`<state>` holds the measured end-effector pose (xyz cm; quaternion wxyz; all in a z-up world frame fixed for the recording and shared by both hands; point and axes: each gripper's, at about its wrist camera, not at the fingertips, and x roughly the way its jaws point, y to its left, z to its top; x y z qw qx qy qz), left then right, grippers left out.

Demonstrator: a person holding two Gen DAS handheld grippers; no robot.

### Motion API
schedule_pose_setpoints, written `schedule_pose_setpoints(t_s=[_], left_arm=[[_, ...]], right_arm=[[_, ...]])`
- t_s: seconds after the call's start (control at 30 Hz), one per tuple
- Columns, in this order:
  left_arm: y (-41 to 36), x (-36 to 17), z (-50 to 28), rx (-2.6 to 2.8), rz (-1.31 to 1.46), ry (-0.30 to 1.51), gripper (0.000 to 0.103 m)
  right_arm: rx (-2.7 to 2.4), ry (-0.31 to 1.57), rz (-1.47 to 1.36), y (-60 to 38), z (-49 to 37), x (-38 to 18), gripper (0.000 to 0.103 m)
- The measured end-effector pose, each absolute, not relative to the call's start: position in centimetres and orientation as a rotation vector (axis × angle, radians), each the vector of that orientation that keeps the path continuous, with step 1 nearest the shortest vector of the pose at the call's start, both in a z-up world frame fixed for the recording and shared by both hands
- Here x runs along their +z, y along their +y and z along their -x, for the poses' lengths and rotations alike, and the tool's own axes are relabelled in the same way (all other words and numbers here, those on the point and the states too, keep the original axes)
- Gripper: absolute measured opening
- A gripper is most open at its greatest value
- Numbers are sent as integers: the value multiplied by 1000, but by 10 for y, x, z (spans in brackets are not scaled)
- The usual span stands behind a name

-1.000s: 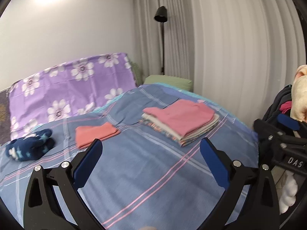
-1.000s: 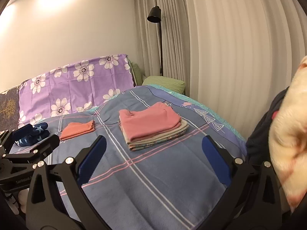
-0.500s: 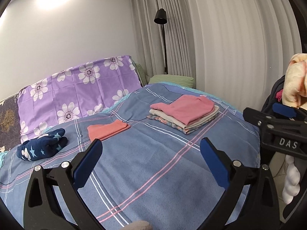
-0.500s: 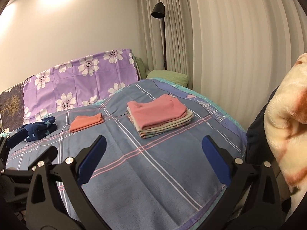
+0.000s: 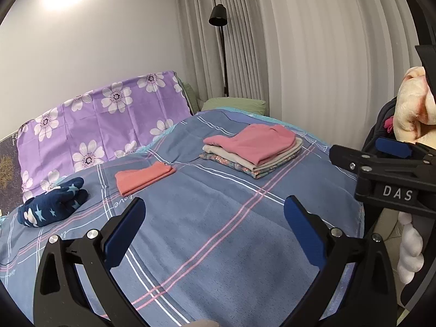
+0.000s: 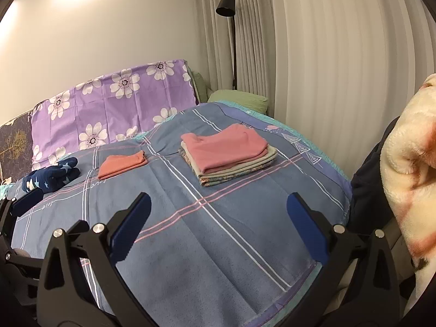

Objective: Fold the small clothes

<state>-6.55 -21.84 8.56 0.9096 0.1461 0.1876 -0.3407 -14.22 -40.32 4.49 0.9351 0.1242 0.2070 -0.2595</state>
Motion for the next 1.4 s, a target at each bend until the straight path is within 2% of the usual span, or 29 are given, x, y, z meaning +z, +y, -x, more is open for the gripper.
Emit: schedule_pose_setpoints(t_s=[1.4], left_arm=[[-212,73,52,-658,-279,440,102]], right_arm=[[-491,469,-236,-398,125,32,101]])
